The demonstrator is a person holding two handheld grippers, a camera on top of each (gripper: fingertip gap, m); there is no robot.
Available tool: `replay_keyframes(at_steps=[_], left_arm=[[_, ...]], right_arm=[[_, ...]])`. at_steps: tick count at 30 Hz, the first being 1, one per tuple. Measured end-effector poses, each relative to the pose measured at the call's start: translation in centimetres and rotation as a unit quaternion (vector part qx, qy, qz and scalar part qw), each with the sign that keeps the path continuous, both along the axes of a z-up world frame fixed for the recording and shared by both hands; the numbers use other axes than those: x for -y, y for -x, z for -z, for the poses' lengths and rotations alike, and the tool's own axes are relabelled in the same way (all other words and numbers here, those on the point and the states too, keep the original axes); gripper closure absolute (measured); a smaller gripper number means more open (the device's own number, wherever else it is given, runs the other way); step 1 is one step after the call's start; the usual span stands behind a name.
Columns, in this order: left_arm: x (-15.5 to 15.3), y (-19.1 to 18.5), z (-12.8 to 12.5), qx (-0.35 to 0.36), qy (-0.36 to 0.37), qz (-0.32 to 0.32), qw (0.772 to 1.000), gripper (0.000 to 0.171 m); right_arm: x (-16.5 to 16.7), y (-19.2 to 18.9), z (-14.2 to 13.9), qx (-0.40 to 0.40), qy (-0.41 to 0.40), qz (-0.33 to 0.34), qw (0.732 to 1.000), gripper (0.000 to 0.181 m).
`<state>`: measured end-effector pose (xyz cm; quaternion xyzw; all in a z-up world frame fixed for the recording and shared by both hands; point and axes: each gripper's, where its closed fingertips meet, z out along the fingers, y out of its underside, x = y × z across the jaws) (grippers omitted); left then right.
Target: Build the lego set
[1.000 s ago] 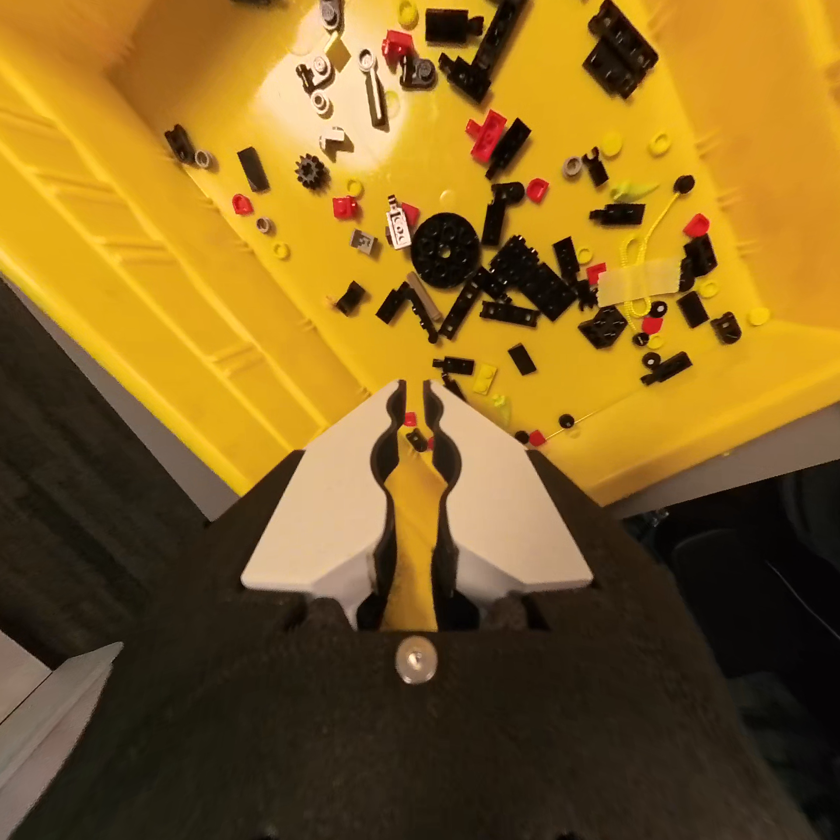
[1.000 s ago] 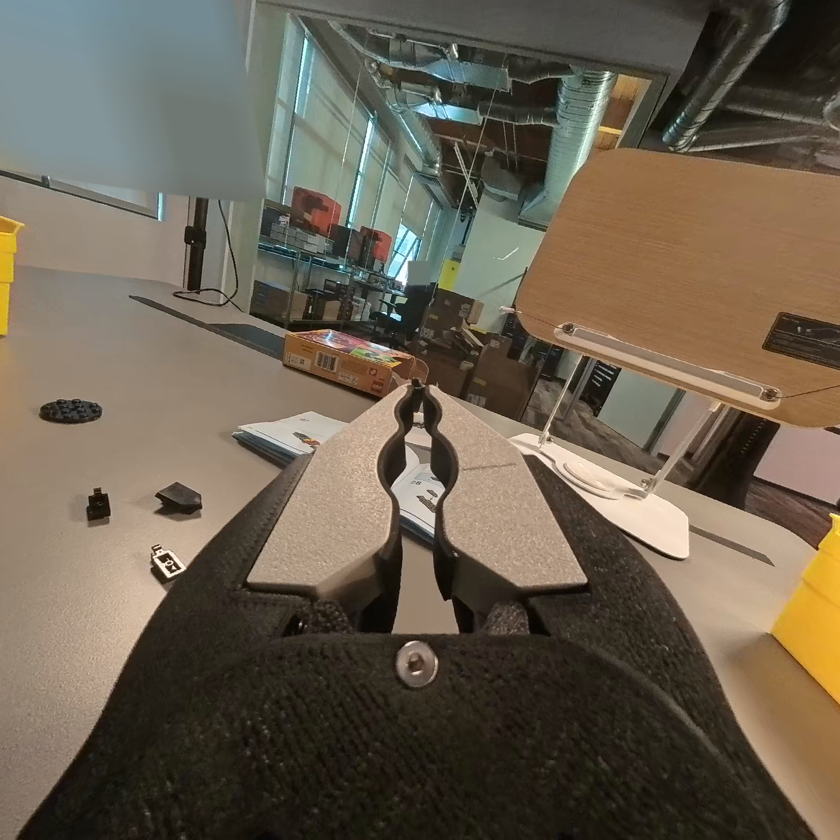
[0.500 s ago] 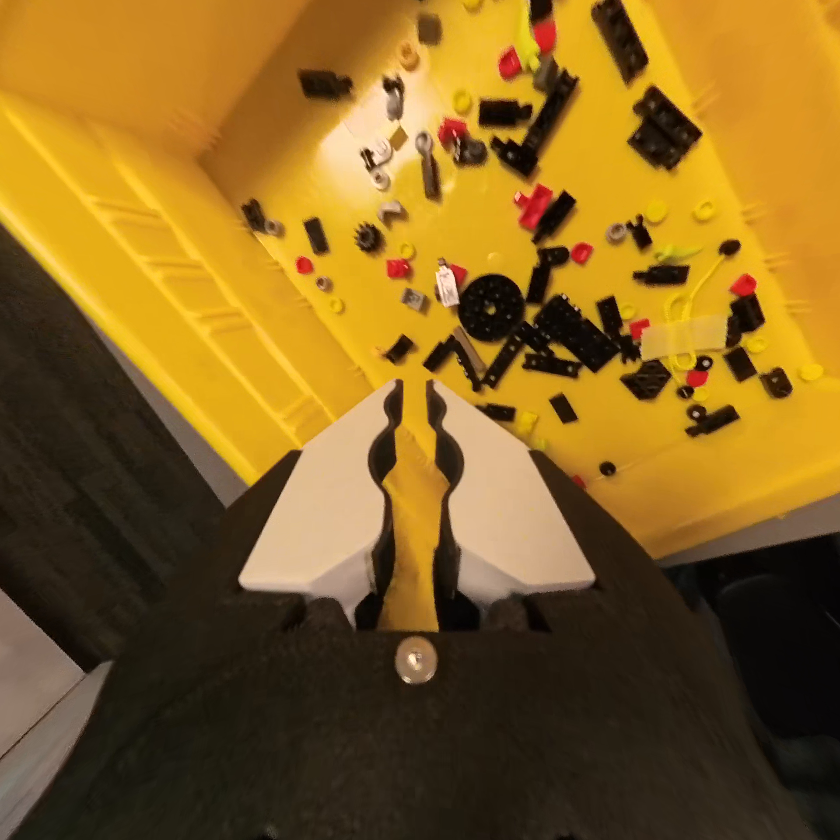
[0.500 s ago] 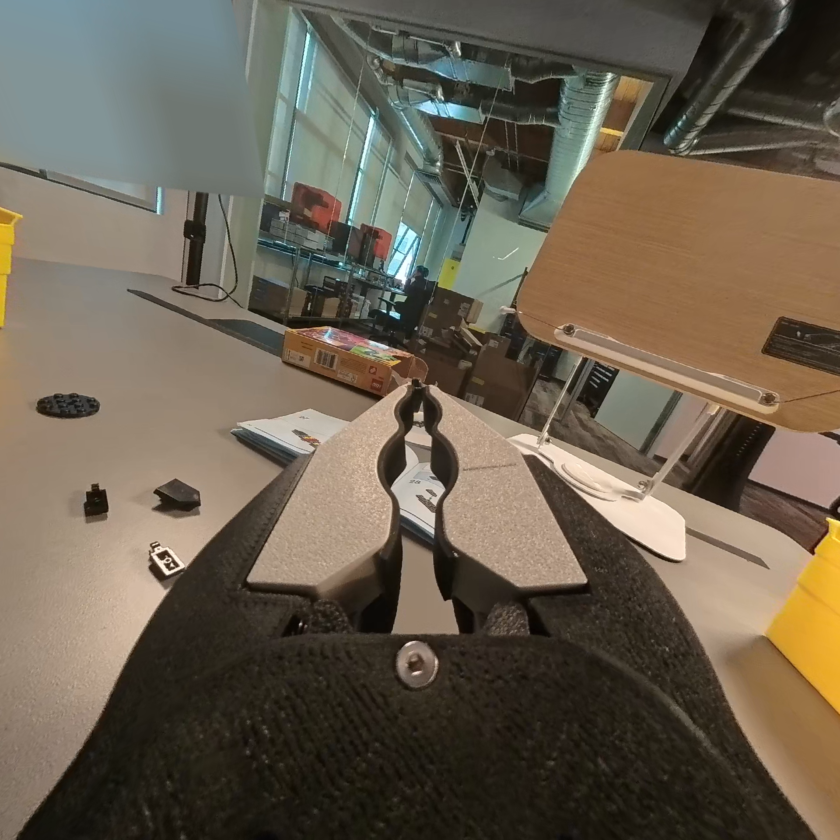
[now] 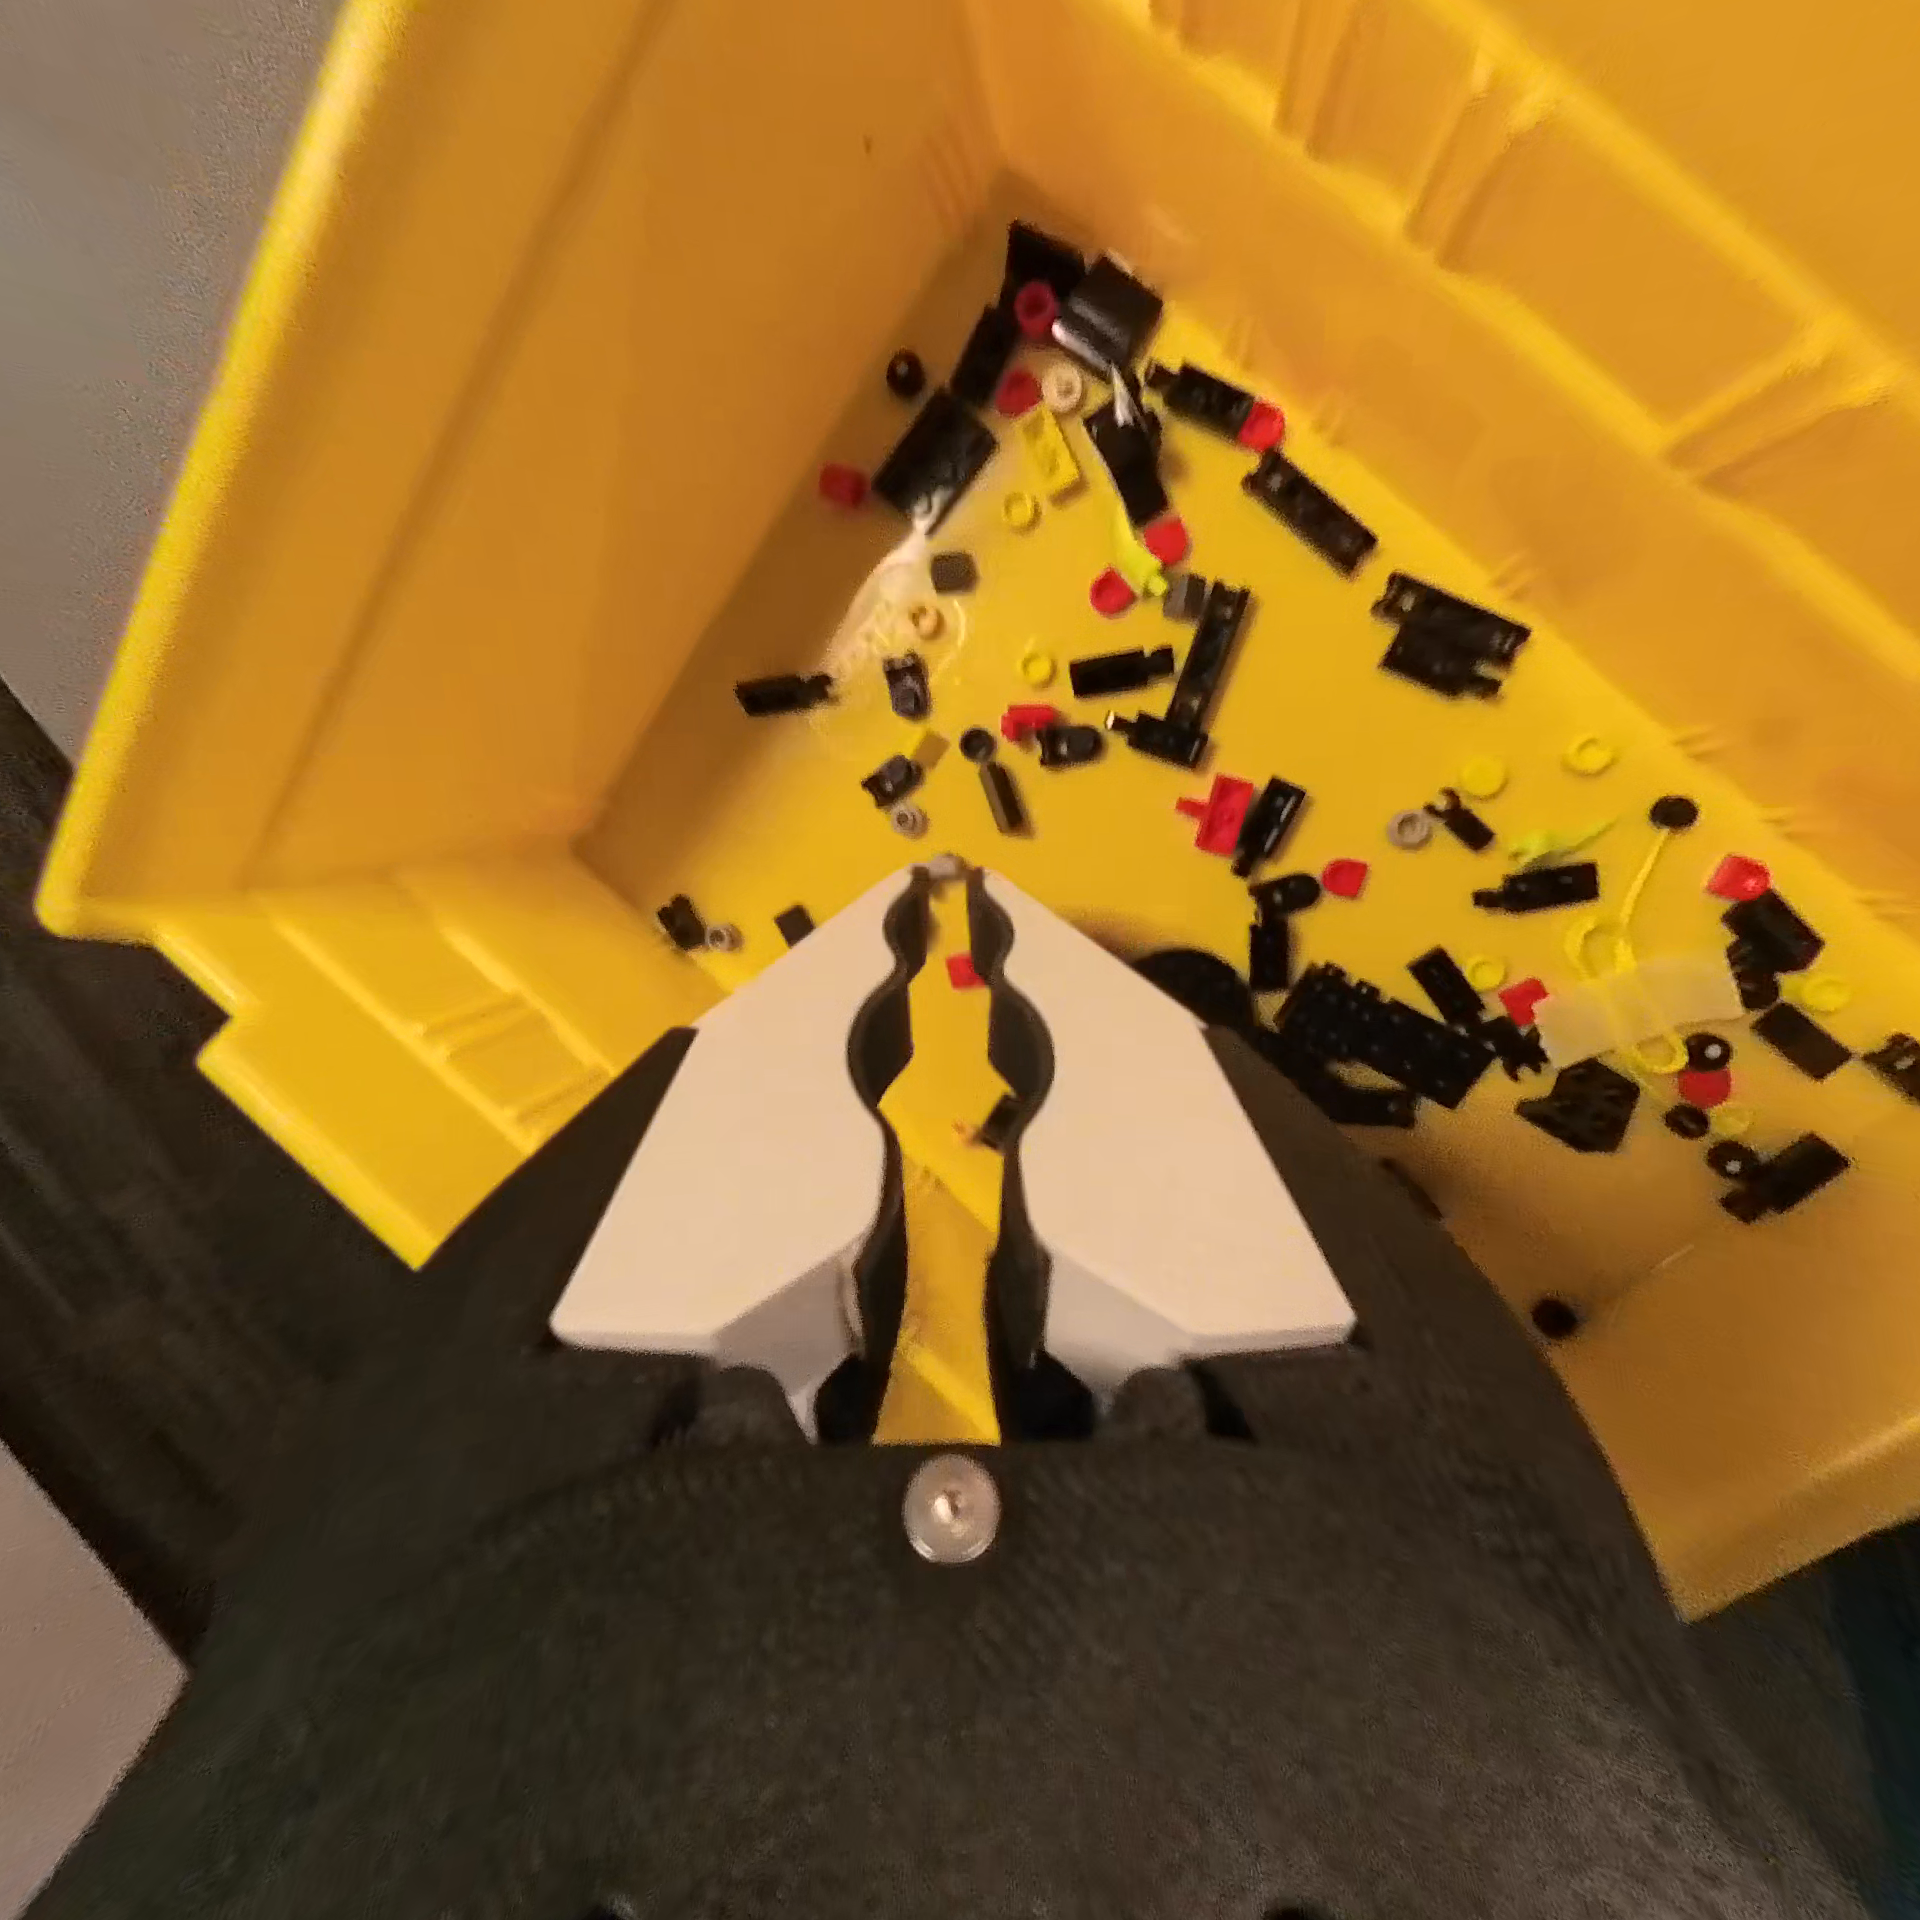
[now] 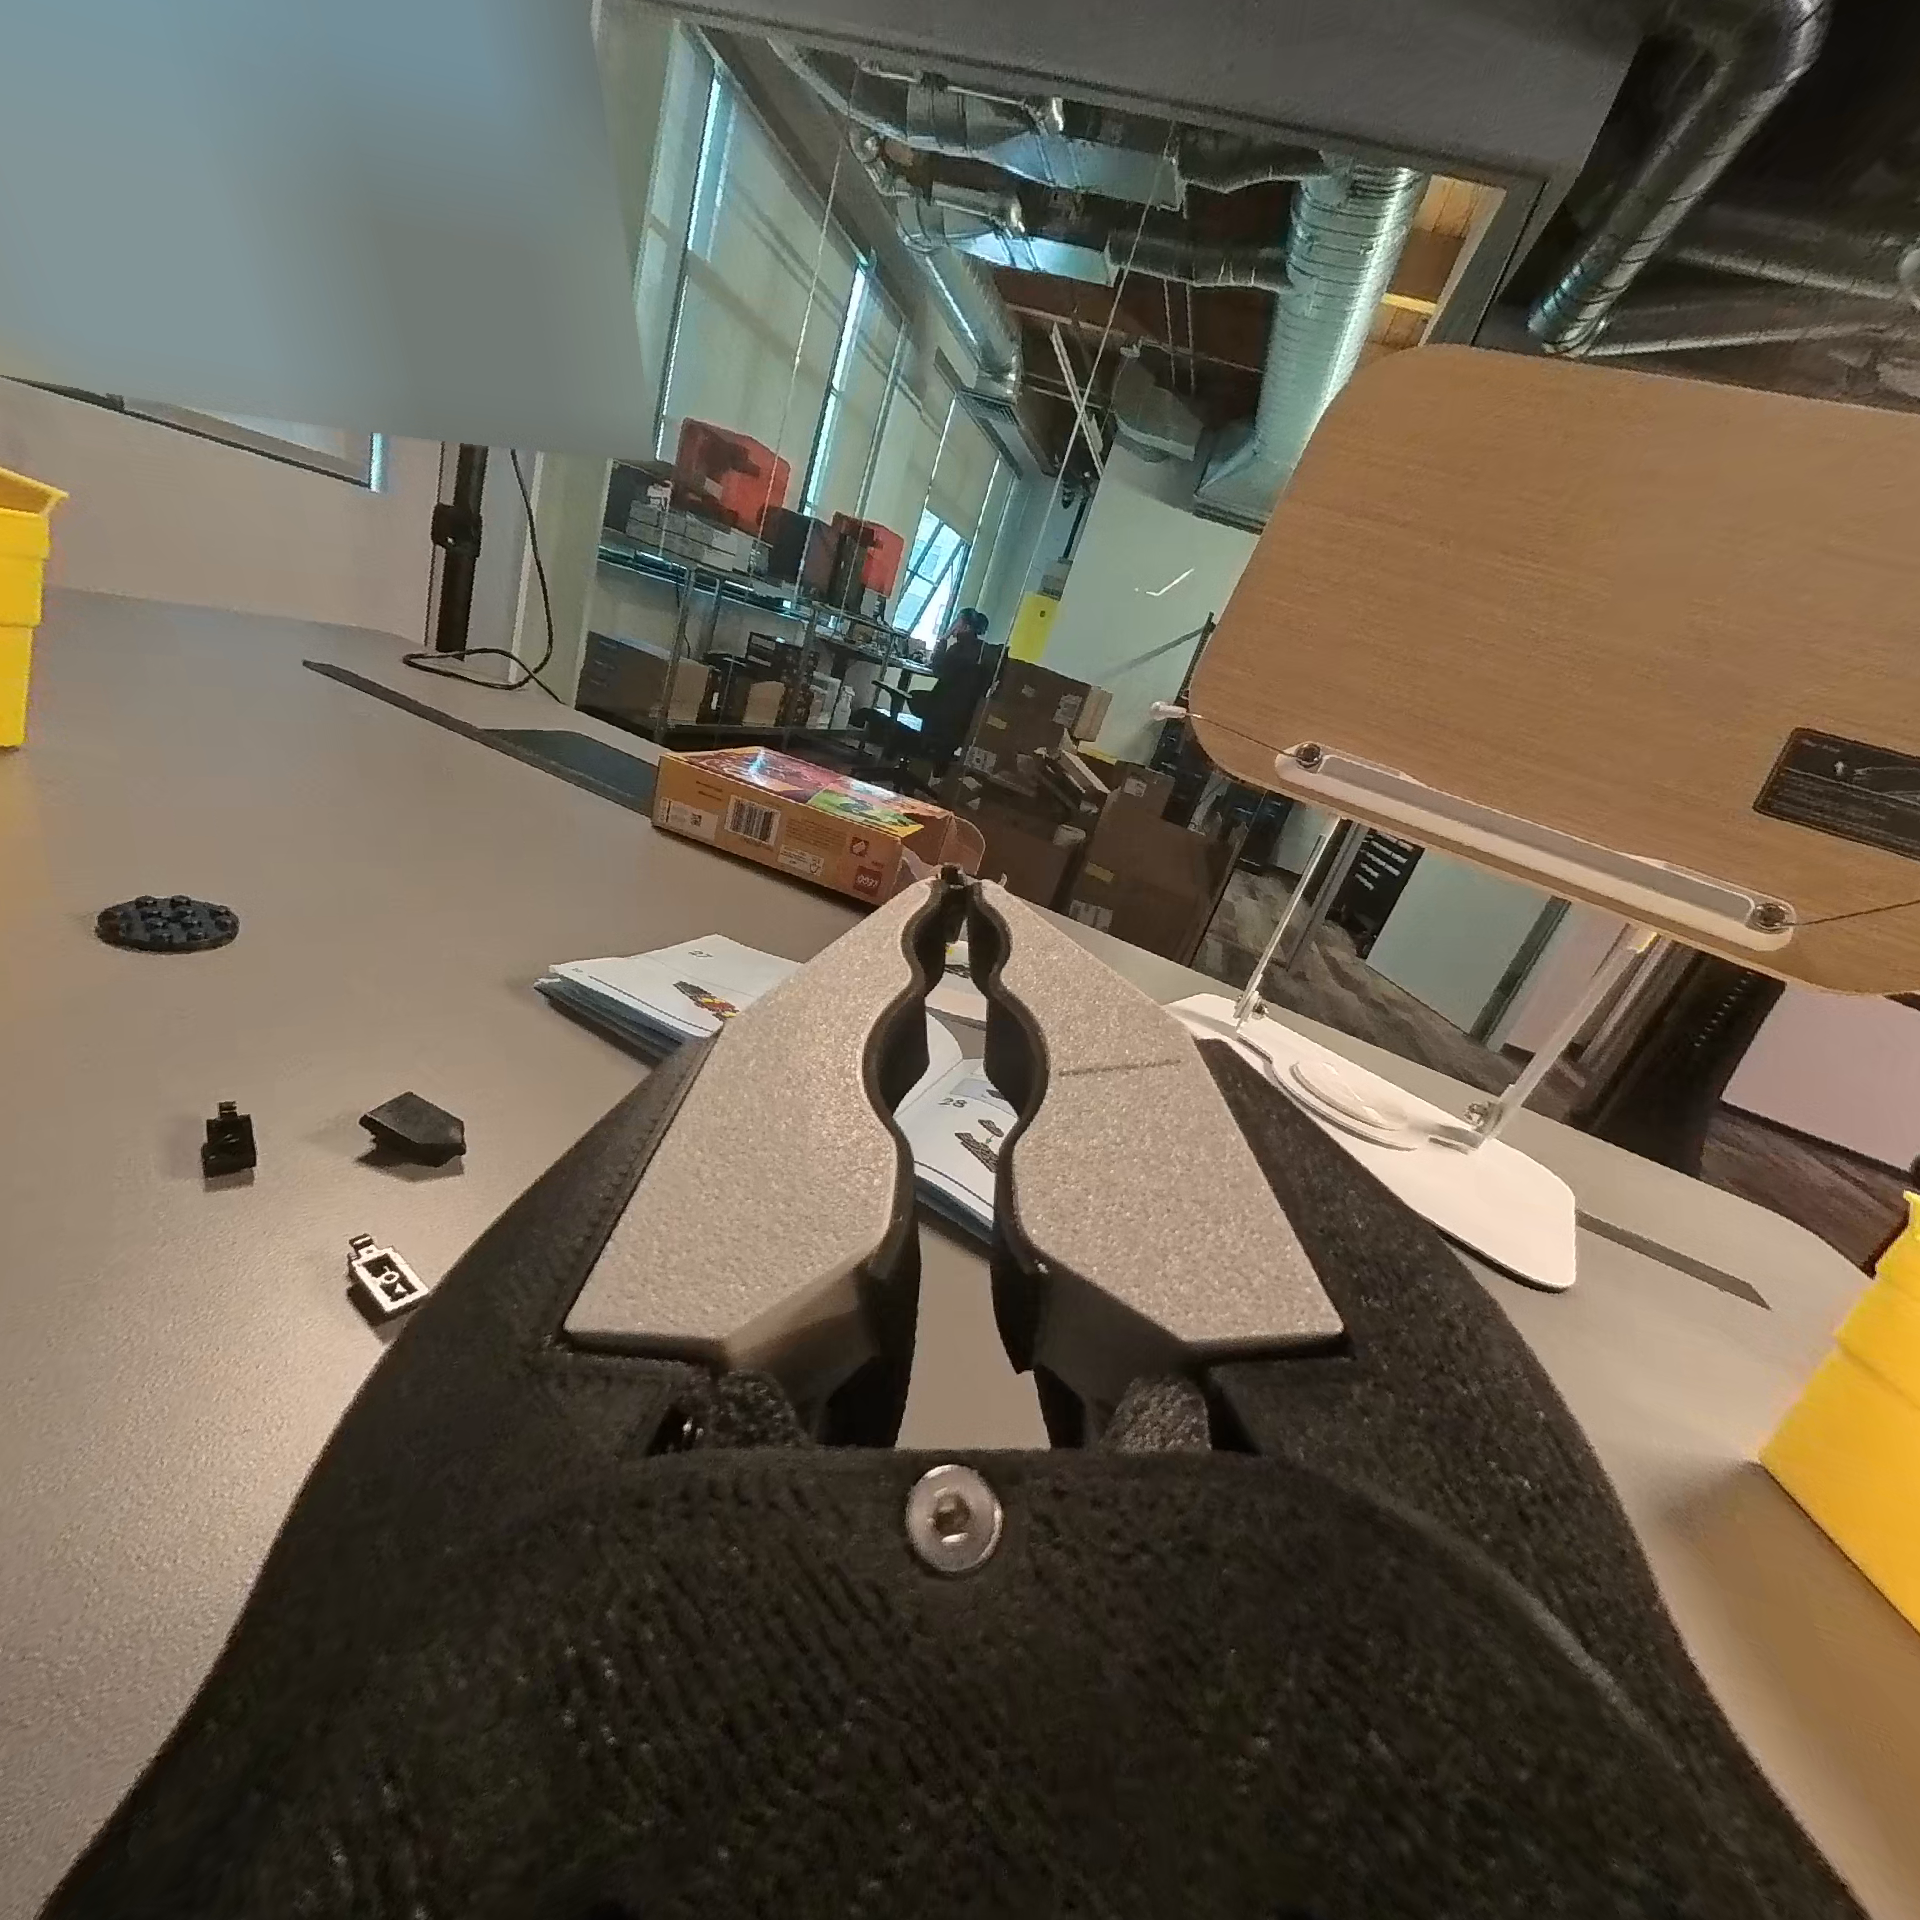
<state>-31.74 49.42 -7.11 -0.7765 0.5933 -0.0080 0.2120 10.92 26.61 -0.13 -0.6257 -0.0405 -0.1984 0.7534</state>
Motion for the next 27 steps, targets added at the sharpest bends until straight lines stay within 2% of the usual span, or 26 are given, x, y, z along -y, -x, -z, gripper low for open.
replay_keyframes(at_steps=[7,11,13,17,22,24,27], left_arm=[[-2.6,-1.7,-0.3,0.024,0.007,-0.005,1.0,0.162],[-2.1,-3.4,-0.3,0.07,0.081,-0.001,0.994,0.161],[-2.5,-3.4,-0.3,0.07,0.093,-0.007,0.993,0.16],[-3.4,-2.9,-0.4,0.039,0.084,-0.005,0.996,0.158],[-5.2,-2.7,0.5,-0.014,0.059,0.027,0.998,0.158],[-6.0,-3.4,0.7,-0.004,0.054,0.041,0.998,0.158],[-6.9,-5.4,-0.1,0.055,0.032,0.068,0.996,0.159]], right_arm=[[-0.1,0.0,0.0,0.002,0.001,-0.004,1.0,0.18],[-0.2,0.0,0.0,0.003,0.002,-0.005,1.0,0.18],[-0.2,0.0,0.0,0.004,0.003,-0.006,1.0,0.18],[-0.2,-0.1,0.0,0.005,0.003,-0.005,1.0,0.18],[-0.2,-0.1,-0.1,0.007,0.003,-0.005,1.0,0.18],[-0.1,-0.1,-0.1,0.007,0.003,-0.005,1.0,0.18],[-0.1,-0.1,-0.1,0.006,0.003,-0.006,1.0,0.18]])
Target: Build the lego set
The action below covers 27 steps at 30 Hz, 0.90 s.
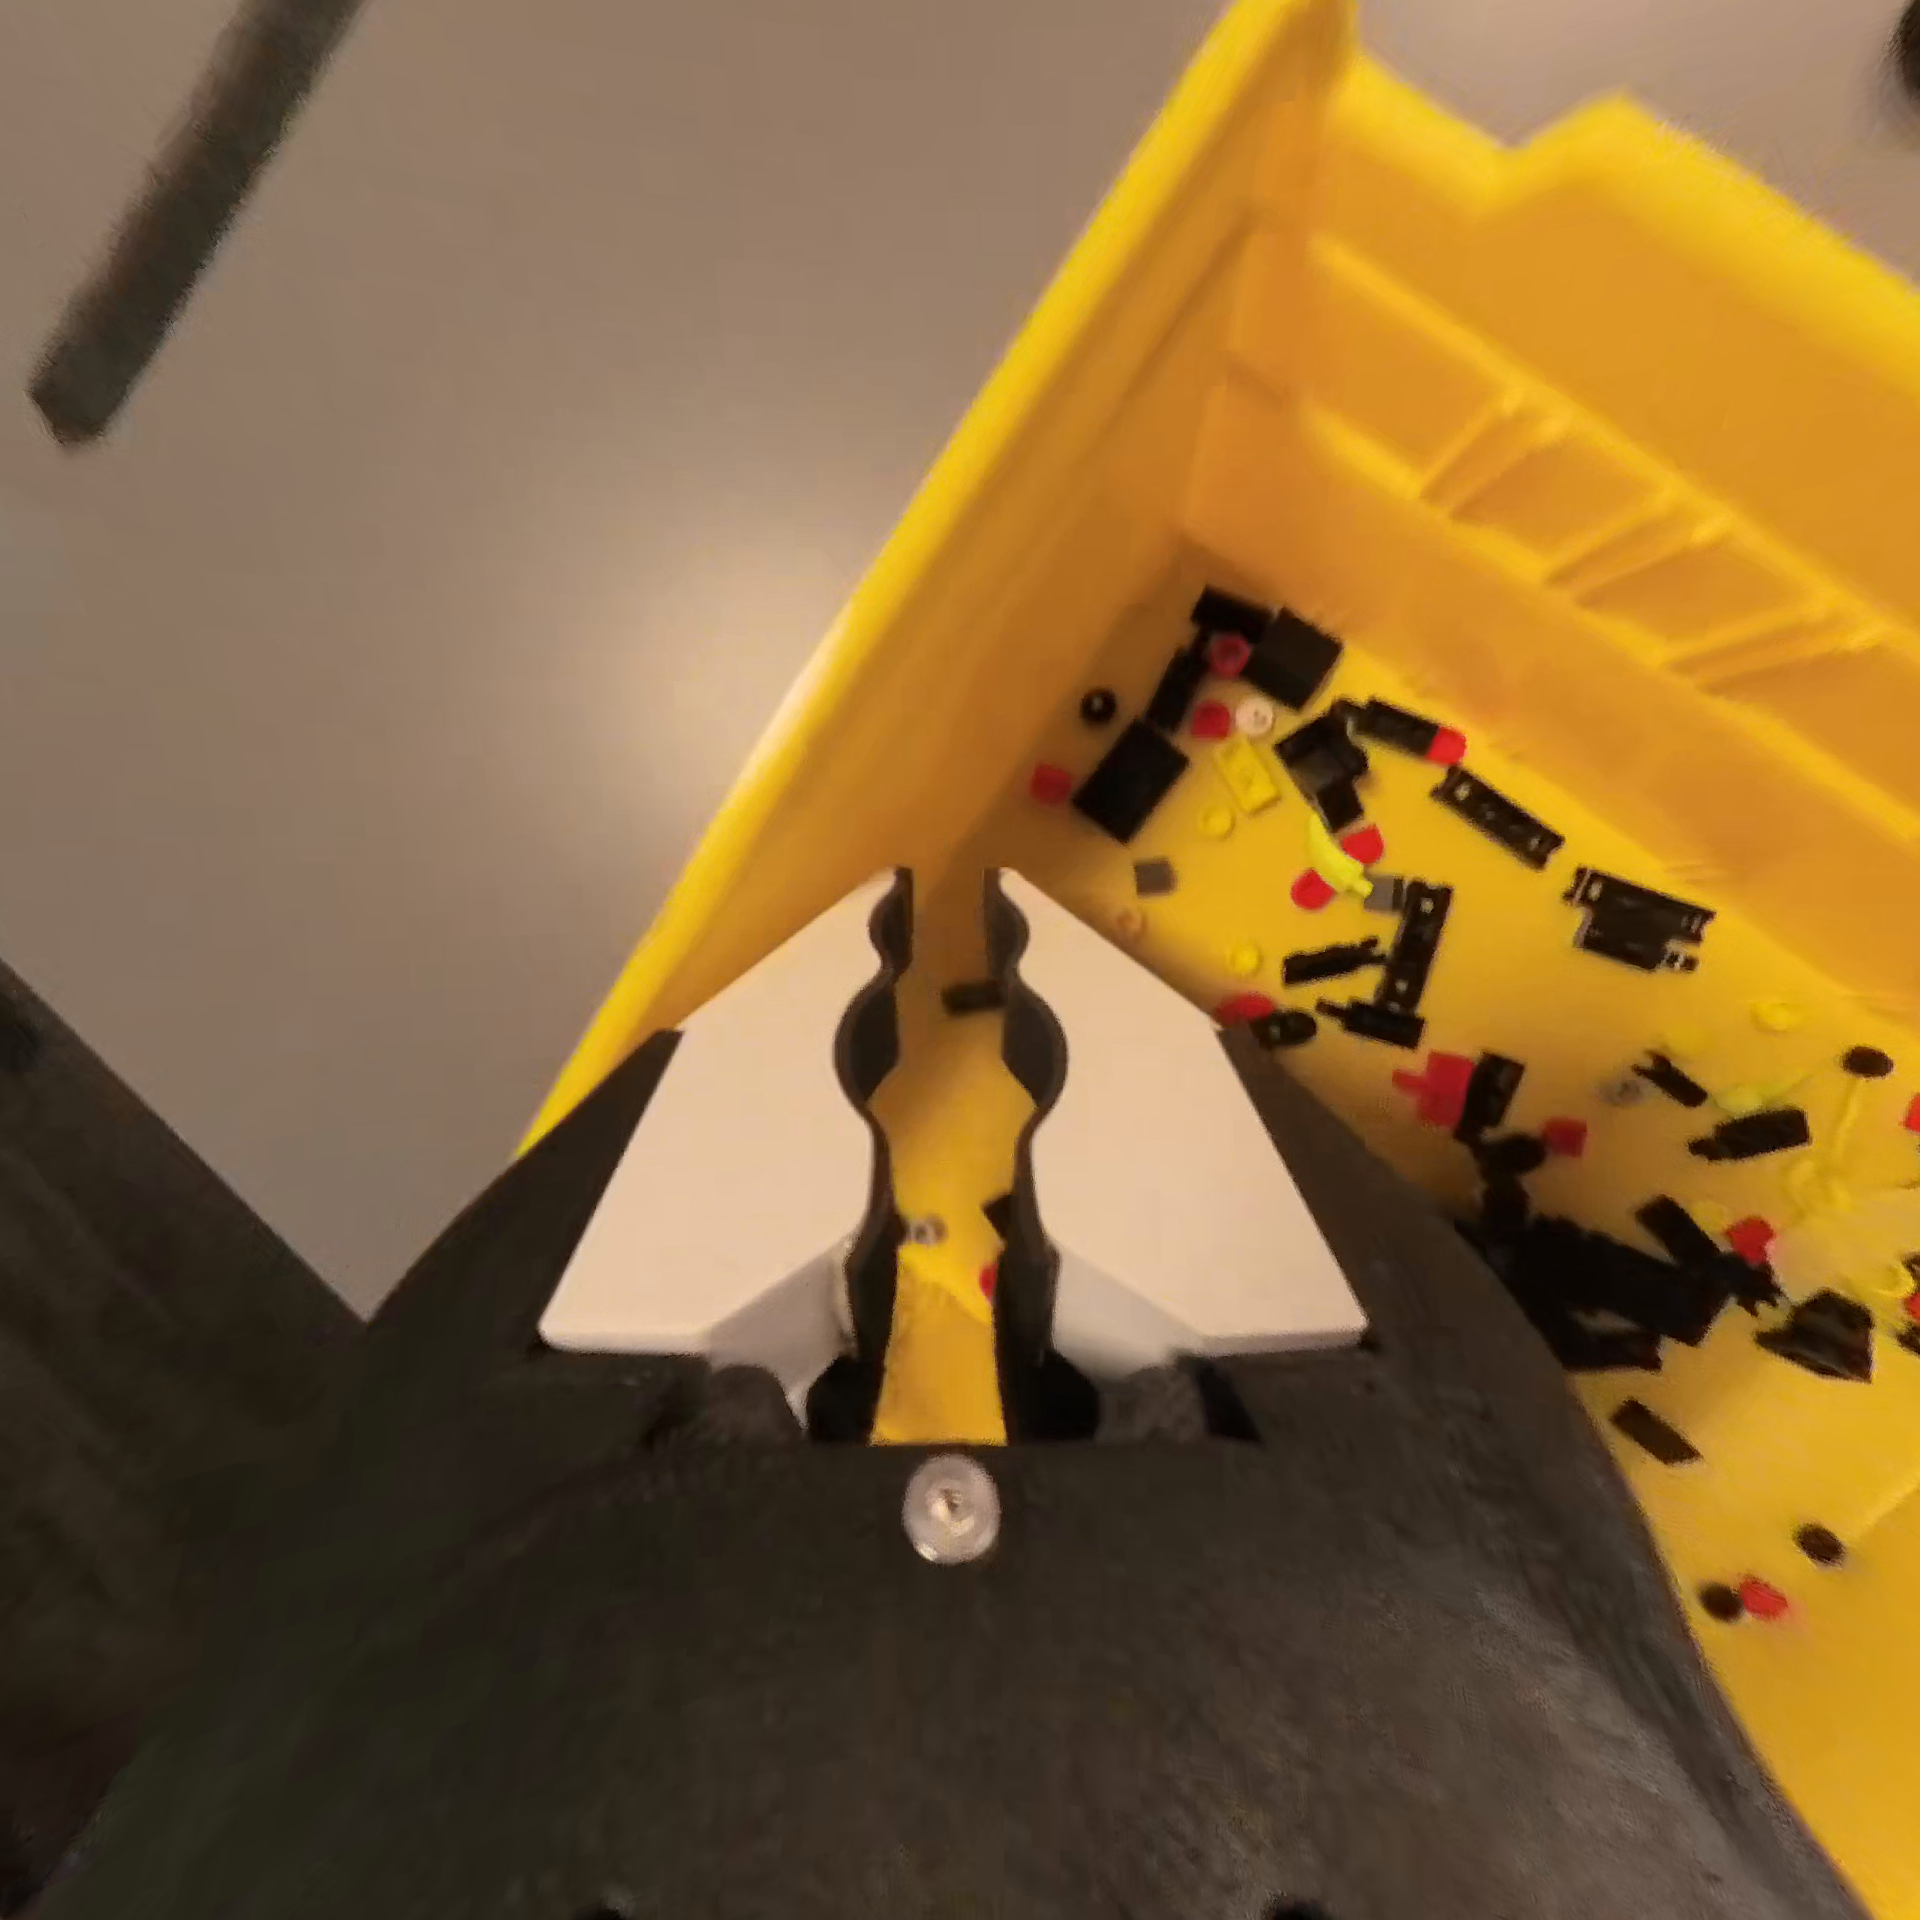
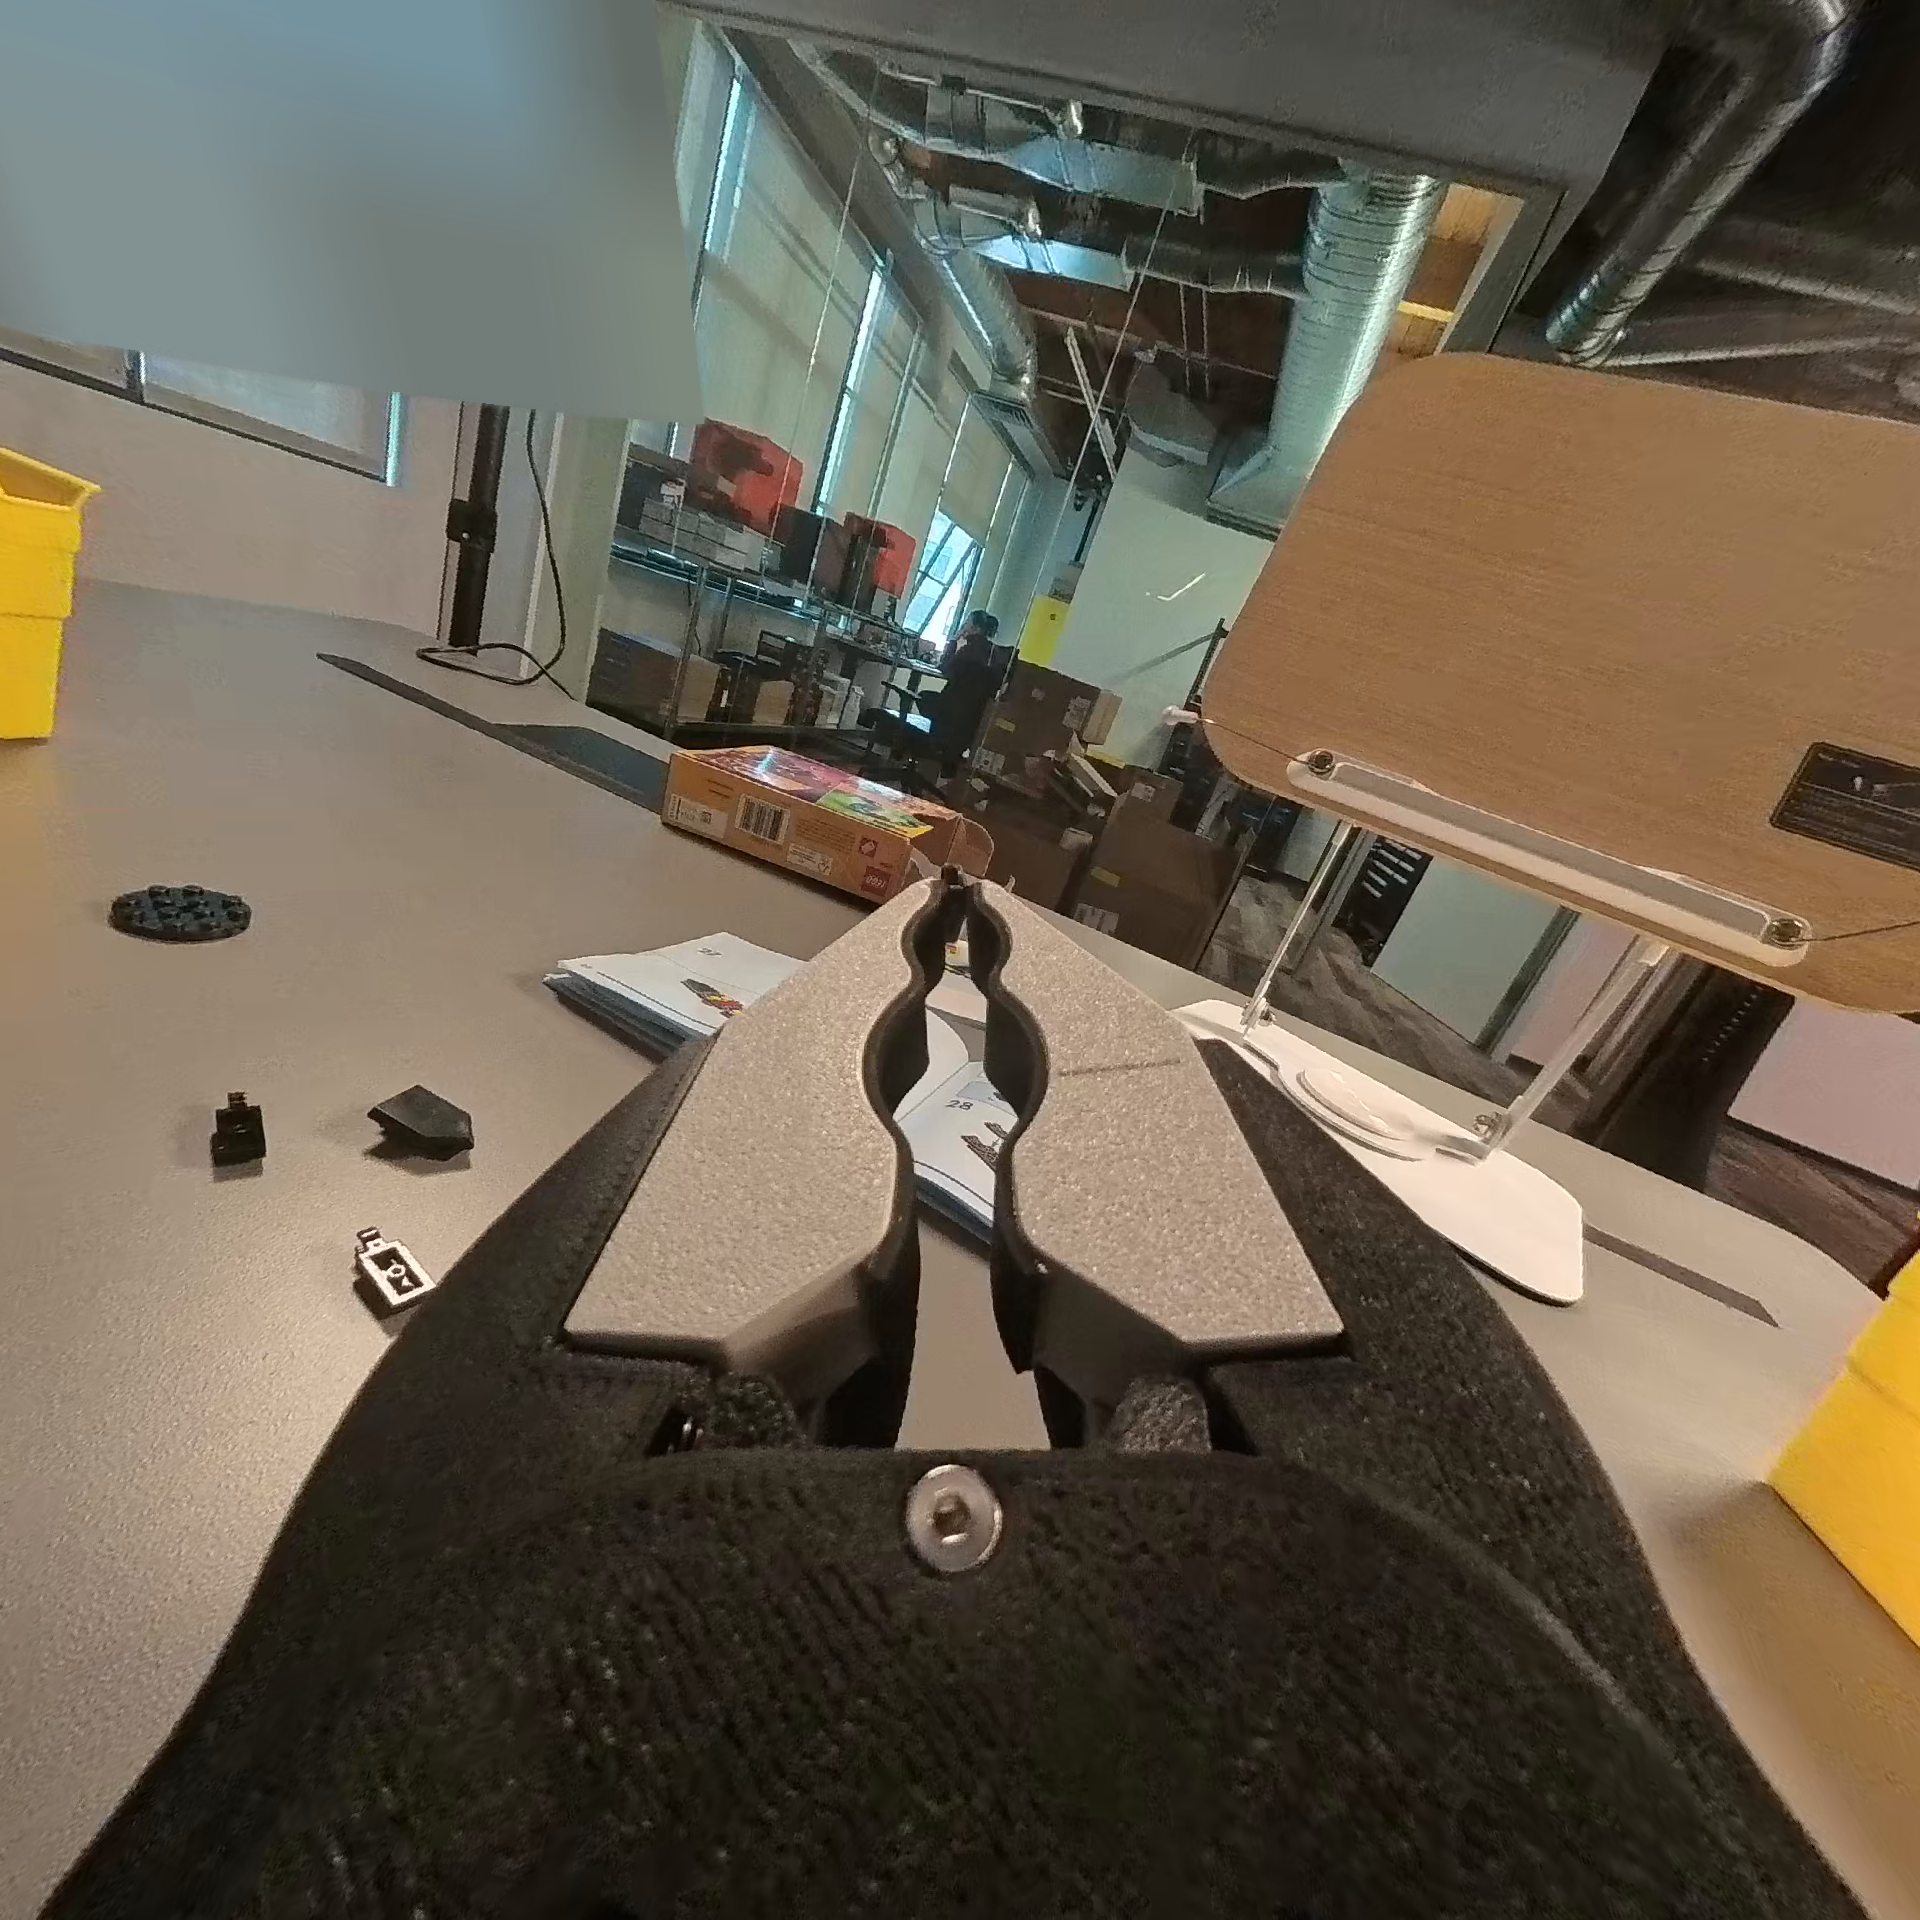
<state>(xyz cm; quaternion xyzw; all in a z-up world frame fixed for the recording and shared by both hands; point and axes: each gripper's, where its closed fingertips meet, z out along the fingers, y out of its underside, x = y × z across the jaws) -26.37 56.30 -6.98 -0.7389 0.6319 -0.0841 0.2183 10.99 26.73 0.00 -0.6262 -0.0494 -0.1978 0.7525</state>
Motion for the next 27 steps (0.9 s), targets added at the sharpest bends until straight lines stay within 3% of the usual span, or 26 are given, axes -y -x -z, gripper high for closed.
replay_keyframes(at_steps=[3,6,11,18,27], left_arm=[[0.2,-1.9,-1.6,0.073,-0.03,0.025,0.997,0.167],[0.2,-2.5,-2.0,0.1,-0.064,0.031,0.992,0.165],[0.4,-2.1,-0.4,0.054,-0.062,0.034,0.996,0.162],[0.3,-2.6,-0.3,0.07,-0.084,0.041,0.993,0.166],[2.0,-2.5,2.0,0.022,-0.065,0.106,0.992,0.166]], right_arm=[[0.0,0.0,0.0,-0.001,0.0,0.0,1.0,0.18],[0.0,0.1,-0.1,0.001,0.001,-0.001,1.0,0.18],[0.1,0.2,-0.1,0.004,0.002,-0.001,1.0,0.18],[0.1,0.3,-0.1,0.006,0.002,-0.005,1.0,0.18],[0.2,0.6,-0.2,0.011,0.004,-0.009,1.0,0.18]])
